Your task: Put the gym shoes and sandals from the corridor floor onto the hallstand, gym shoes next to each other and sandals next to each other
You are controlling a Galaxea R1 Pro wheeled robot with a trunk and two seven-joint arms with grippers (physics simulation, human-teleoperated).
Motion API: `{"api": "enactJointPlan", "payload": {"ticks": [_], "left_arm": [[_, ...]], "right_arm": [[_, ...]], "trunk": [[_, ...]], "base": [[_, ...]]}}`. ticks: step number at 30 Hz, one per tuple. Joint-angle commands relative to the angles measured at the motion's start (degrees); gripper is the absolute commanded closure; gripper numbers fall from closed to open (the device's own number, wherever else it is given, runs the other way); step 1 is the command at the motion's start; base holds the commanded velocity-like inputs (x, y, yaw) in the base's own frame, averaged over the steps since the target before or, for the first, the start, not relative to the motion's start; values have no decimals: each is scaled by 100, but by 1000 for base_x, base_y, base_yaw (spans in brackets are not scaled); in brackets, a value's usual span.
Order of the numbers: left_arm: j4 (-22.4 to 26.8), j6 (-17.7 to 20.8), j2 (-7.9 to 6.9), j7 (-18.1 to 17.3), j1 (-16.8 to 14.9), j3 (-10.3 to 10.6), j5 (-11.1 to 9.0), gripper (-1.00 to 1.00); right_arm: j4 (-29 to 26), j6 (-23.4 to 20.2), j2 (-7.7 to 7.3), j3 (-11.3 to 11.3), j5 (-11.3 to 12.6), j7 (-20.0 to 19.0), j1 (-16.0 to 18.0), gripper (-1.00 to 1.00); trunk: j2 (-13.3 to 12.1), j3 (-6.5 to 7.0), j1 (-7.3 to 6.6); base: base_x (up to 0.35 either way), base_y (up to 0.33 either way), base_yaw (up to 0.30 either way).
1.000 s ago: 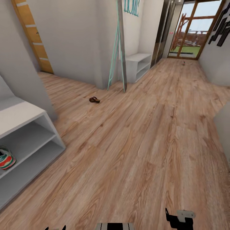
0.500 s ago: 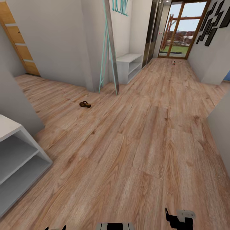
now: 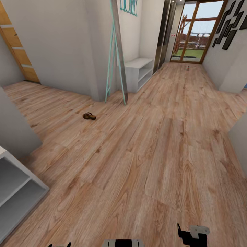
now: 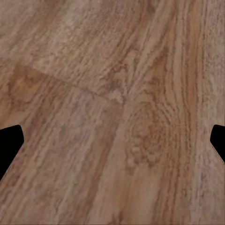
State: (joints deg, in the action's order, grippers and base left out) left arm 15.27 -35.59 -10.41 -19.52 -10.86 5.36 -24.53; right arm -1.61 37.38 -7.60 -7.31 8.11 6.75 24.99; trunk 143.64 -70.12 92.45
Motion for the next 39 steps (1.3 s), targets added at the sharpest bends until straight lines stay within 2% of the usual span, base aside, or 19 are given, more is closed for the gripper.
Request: {"api": "enactJointPlan", "payload": {"ticks": [1, 15, 29, 39], "left_arm": [[-6, -19, -5, -17, -4, 46, -61, -100], [-6, -19, -5, -17, -4, 46, -61, -100], [-6, -19, -5, -17, -4, 47, -61, -100], [-6, -16, -5, -17, -4, 44, -61, -100]], "right_arm": [[2, 15, -1, -51, 52, 11, 3, -100], [3, 15, -1, -51, 54, 10, 2, -100], [-5, 15, 3, -51, 61, 23, 1, -100], [-6, 15, 4, -43, 68, 31, 0, -100]], "trunk": [[1, -4, 2], [1, -4, 2], [1, -4, 2], [1, -4, 2]], "base": [[339, 0, 0], [339, -10, 0], [339, -99, -4], [339, -115, -210]]}}
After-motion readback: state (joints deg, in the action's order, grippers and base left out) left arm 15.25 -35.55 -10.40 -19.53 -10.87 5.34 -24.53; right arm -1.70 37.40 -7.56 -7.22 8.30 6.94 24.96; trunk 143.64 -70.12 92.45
